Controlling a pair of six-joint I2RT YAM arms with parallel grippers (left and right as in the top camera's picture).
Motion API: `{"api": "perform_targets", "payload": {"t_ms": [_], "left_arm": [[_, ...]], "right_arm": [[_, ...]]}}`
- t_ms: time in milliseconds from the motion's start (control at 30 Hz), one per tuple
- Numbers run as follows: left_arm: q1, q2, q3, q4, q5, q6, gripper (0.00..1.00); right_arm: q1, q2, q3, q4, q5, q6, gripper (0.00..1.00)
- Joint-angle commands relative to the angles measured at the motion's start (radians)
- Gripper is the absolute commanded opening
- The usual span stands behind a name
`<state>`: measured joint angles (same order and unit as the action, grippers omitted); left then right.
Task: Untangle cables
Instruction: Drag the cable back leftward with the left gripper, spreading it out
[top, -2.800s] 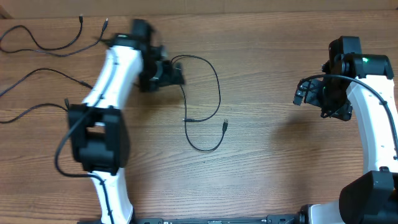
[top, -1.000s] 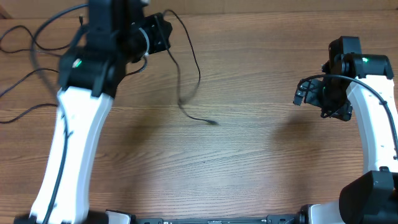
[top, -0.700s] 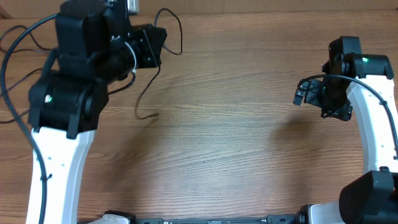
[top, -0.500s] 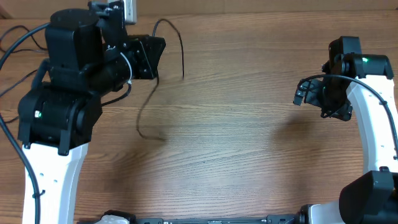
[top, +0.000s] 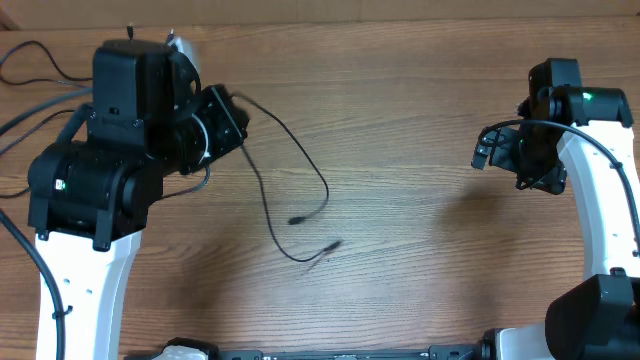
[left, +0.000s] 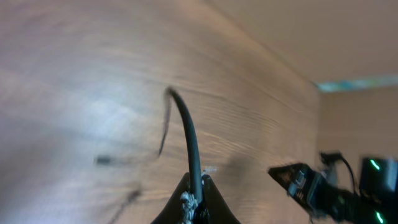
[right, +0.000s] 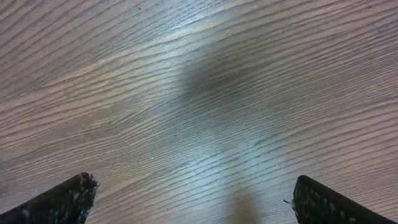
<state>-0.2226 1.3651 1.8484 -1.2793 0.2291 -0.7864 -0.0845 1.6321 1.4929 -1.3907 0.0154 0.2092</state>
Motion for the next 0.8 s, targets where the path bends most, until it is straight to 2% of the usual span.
{"api": "perform_targets", "payload": {"t_ms": [0, 233, 400, 700, 767], "left_arm": [[-0.006, -0.008, 0.005, -0.044, -0.134, -0.164, 0.05], [0.02, -0.008, 0.005, -0.144, -0.217, -0.26, 0.05], [0.146, -0.008, 0.004, -0.213, -0.246, -0.26, 0.05], [0.439, 0.009, 0.003, -0.251, -0.257, -0.14, 0.05], [0.483, 0.015, 0.003, -0.272, -0.297, -0.117, 0.05]], "right_arm": [[-0.003, 0.001, -0.002, 0.001, 0.01, -0.002, 1.0], [-0.003, 0.001, -0.002, 0.001, 0.01, -0.002, 1.0], [-0.003, 0.001, -0.002, 0.001, 0.01, -0.002, 1.0], [-0.003, 0.001, -0.002, 0.001, 0.009, -0.002, 1.0], [-0.003, 0.001, -0.002, 0.001, 0.01, -0.002, 1.0]]}}
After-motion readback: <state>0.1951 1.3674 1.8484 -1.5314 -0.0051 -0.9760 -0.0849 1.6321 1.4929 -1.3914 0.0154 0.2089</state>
